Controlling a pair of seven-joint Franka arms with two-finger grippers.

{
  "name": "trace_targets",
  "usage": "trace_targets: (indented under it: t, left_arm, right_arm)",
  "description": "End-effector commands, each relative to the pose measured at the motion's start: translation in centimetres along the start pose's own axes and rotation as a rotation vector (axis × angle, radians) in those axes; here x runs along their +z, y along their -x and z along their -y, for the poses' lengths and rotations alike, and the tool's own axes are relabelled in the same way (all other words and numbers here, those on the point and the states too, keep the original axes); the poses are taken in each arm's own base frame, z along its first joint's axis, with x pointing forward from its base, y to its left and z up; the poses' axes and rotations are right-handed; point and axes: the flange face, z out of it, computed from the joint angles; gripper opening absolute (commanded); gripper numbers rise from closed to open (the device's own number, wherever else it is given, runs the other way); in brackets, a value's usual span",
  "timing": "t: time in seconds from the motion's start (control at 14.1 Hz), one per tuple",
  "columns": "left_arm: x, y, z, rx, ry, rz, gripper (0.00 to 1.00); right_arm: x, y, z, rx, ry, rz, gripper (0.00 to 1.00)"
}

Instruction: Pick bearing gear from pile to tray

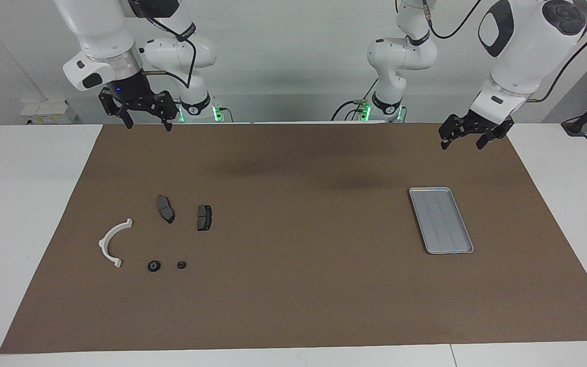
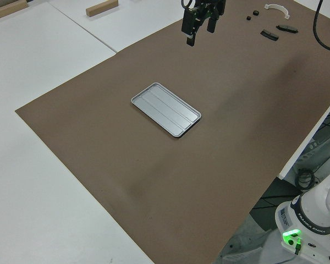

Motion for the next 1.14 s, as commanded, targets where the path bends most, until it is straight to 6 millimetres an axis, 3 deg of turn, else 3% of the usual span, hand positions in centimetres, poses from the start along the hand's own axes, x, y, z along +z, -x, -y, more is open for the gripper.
trace_targets:
  t: [0.0, 1.06]
  left_arm:
    - [-0.3, 0.8, 0.0, 0.004, 0.002, -0.001, 1.0]
    - [-0.3, 0.8, 0.0, 0.004, 0.002, -0.001, 1.0]
  right_arm:
    - [-0.4, 0.4, -0.1, 0.014, -0.01, -0.011, 1.0]
    - [-1.4, 0.9, -0.2, 0.001, -0.024, -0.031, 1.0]
